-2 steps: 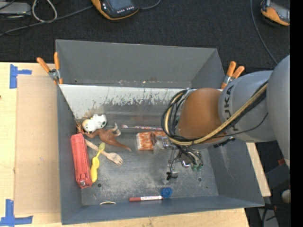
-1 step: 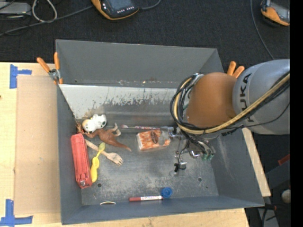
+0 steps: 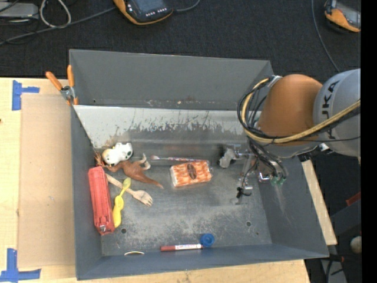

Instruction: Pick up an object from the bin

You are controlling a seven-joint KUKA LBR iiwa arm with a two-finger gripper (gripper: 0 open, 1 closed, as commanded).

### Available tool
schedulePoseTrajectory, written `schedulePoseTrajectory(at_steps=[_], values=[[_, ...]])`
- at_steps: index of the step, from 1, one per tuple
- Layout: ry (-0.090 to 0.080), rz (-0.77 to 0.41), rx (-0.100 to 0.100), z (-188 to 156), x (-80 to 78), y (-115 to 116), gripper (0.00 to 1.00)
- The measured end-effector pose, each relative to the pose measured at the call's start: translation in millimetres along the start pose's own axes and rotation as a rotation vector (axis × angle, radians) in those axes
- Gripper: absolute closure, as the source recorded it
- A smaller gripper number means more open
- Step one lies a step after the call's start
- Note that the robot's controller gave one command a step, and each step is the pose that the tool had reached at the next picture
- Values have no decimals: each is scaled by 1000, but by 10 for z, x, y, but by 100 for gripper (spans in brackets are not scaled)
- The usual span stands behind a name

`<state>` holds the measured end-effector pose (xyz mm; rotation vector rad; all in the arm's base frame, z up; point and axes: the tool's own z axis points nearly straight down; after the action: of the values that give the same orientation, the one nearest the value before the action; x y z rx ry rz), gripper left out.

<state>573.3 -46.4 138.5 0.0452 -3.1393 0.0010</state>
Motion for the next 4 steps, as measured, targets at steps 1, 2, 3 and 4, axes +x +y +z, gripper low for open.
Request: schedulePoseTrajectory(at_steps=[1, 2, 3, 4], values=[[-7, -279, -1, 300, -156, 492, 0], [-4, -331, 1, 503, -175, 838, 0], [-6, -213, -2, 576, -303, 877, 0], [-7, 58, -4, 672, -462, 611, 100]])
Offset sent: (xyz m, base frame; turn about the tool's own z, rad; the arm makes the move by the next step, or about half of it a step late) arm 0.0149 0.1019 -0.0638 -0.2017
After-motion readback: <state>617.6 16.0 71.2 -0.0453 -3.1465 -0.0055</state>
